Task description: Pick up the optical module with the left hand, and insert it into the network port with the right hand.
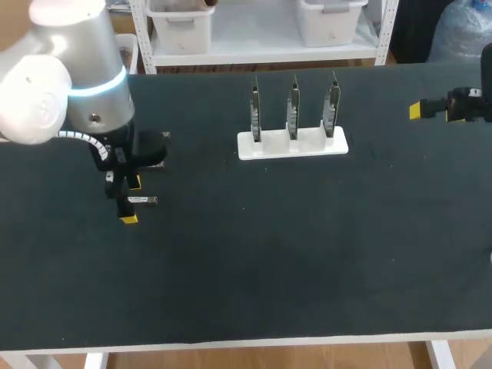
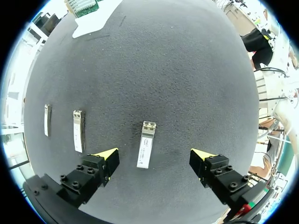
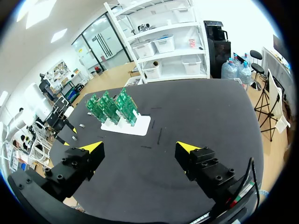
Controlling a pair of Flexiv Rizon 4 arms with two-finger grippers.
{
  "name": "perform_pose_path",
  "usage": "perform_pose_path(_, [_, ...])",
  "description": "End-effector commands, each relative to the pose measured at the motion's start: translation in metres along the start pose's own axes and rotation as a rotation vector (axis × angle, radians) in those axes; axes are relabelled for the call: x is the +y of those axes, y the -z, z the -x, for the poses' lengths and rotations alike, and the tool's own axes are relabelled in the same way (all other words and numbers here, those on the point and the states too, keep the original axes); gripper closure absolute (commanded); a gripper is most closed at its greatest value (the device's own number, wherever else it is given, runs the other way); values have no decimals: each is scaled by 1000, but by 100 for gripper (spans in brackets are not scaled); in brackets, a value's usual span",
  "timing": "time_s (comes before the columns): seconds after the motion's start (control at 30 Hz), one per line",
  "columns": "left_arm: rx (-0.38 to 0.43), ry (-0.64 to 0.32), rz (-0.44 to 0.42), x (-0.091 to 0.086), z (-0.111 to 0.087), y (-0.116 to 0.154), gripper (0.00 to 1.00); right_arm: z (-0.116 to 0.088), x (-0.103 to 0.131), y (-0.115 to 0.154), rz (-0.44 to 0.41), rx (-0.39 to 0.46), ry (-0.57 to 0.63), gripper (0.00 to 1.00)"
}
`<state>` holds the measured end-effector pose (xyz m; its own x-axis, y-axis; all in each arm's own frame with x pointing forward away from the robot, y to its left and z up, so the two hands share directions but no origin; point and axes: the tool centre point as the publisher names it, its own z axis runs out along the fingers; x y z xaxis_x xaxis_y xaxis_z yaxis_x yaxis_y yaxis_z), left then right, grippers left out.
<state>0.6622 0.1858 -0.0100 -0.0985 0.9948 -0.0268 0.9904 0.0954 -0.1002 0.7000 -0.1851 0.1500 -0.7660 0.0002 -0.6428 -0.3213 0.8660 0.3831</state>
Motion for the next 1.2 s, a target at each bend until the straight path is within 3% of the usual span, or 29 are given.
perform_pose_path(0.03, [2,-5,-8,3,1,1,0,0,0,0,0,0,0,0])
perform_pose_path(1.2, [21,4,-19,4,-2,-5,0,0,0,0,0,0,0,0])
